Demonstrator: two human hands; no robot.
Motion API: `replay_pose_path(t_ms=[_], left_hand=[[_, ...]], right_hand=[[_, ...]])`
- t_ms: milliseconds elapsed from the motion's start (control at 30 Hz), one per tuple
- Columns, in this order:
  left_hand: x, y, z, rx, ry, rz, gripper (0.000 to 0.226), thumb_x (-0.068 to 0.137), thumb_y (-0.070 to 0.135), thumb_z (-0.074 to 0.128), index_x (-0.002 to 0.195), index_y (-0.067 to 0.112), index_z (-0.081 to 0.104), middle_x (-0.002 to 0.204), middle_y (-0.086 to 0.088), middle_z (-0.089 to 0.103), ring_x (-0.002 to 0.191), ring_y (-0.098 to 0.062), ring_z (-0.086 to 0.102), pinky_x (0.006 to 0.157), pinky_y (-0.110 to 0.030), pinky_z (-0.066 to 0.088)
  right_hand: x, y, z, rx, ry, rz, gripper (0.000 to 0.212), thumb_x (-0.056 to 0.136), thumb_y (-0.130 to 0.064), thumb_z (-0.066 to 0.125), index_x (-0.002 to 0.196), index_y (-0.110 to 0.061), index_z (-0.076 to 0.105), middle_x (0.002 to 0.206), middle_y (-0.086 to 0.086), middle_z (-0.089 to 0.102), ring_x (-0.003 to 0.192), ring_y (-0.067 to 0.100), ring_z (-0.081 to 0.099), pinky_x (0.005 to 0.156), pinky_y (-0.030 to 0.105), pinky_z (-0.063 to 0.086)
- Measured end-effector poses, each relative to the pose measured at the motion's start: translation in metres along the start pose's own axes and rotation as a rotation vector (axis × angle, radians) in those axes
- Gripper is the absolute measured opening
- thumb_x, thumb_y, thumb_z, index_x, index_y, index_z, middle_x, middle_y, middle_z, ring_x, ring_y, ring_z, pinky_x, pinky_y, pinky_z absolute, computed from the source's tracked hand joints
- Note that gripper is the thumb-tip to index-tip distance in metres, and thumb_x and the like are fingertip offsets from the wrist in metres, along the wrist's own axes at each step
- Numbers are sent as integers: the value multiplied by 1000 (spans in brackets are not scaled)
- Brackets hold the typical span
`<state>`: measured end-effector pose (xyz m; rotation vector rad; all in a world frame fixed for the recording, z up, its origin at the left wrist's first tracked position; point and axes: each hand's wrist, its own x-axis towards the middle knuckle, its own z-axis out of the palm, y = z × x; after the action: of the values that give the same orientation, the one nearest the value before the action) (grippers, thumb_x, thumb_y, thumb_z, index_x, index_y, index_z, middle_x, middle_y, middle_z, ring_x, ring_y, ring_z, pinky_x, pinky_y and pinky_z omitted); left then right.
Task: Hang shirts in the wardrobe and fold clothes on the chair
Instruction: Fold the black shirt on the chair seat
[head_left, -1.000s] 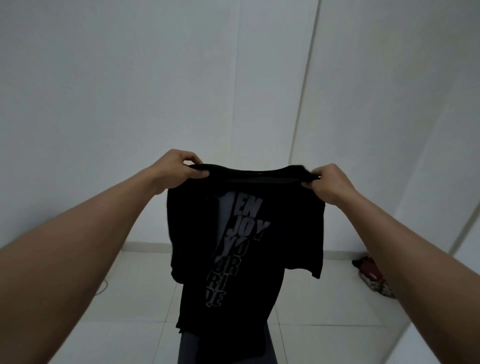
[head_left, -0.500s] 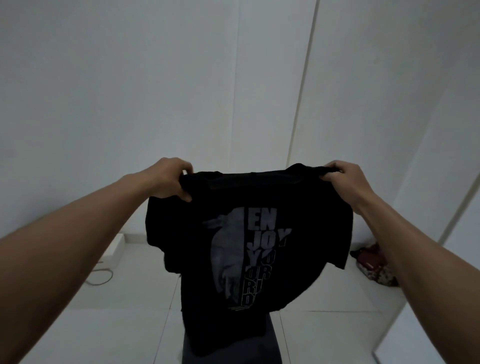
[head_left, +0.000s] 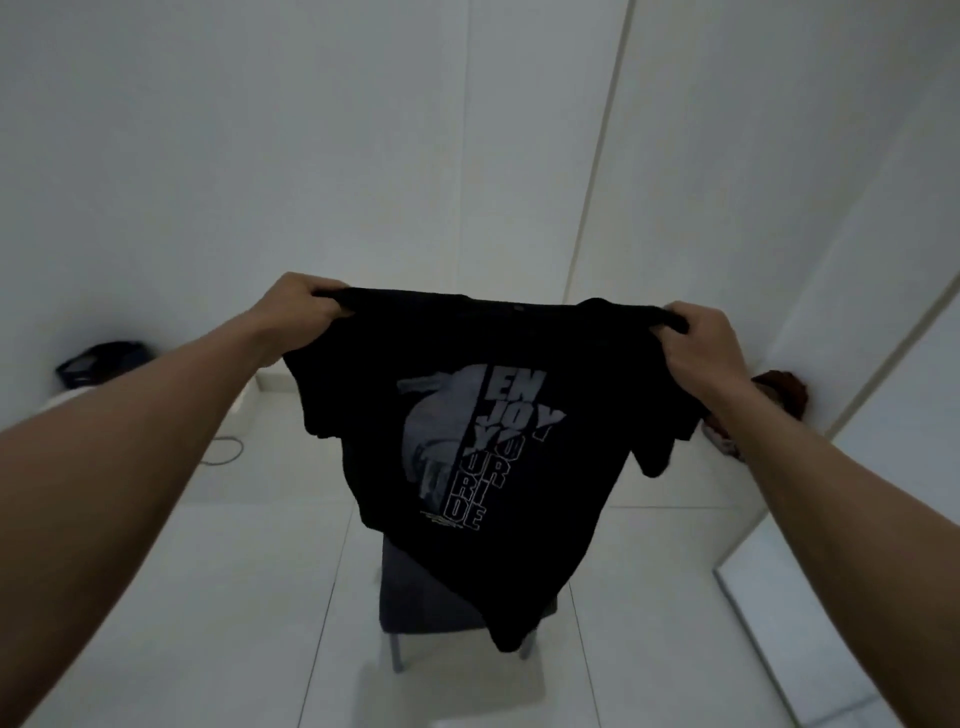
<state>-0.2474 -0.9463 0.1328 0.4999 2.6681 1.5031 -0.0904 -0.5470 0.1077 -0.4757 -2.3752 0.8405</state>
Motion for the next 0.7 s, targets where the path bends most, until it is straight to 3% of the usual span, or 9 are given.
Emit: replay_pose_path(t_ms=[100, 167, 267, 333, 367, 500, 600, 700], left_hand=[[-14, -16, -3, -22, -100, -131, 16, 92, 11, 65, 88, 23, 76, 92, -7, 76, 75, -20, 71, 67, -25, 54], [-25, -26, -5, 4, -240, -259, 15, 87, 27, 72, 95, 15, 76, 99, -14, 77, 79, -27, 75, 70, -30, 55], [-35, -41, -6, 107, -555, -531, 83, 46, 62, 86, 102, 3, 74, 101, -20, 75, 84, -33, 75, 72, -36, 57], [-36, -50, -1, 90, -650, -664, 80, 57, 57, 82, 112, -1, 71, 107, -22, 74, 96, -38, 72, 87, -43, 57], [-32, -57, 5, 69, -636, -707, 70, 69, 50, 76, 115, -2, 70, 109, -23, 73, 97, -38, 71, 91, -45, 56], [-10, -84, 42, 40, -476, -675, 40, 94, 36, 61, 116, 4, 70, 105, -19, 75, 84, -34, 73, 80, -41, 59], [20, -118, 87, -44, -289, -653, 35, 91, 35, 62, 108, 6, 71, 103, -15, 75, 81, -32, 71, 78, -40, 57], [61, -179, 149, -29, -152, -605, 48, 84, 53, 72, 100, 7, 70, 94, -11, 73, 82, -28, 72, 70, -32, 57]], right_hand=[[-21, 25, 7, -32, -91, 31, 33, 96, -31, 64, 67, -16, 64, 66, 8, 63, 63, 23, 58, 61, 34, 40], [-35, 33, 9, -44, -222, 30, 35, 96, -31, 65, 65, -14, 66, 62, 6, 61, 58, 19, 55, 60, 33, 40], [-45, 37, 8, -60, -441, 39, 25, 97, -29, 66, 76, -18, 76, 66, 3, 69, 60, 14, 60, 60, 30, 45], [-45, 39, 7, -53, -534, 76, 18, 95, -30, 68, 83, -22, 79, 74, 2, 75, 64, 13, 67, 65, 30, 51], [-42, 44, 11, -46, -557, 90, 17, 95, -30, 69, 84, -21, 79, 76, 3, 76, 67, 14, 69, 67, 30, 53], [-19, 66, 46, -74, -525, 93, 20, 97, -27, 67, 82, -15, 71, 77, 8, 70, 69, 22, 64, 65, 32, 46], [3, 98, 97, -127, -575, 168, 22, 98, -28, 60, 82, -16, 67, 83, 7, 69, 80, 24, 65, 70, 33, 45], [34, 151, 170, -171, -650, 208, 25, 101, -34, 53, 86, -18, 66, 89, 4, 68, 84, 22, 64, 73, 34, 46]])
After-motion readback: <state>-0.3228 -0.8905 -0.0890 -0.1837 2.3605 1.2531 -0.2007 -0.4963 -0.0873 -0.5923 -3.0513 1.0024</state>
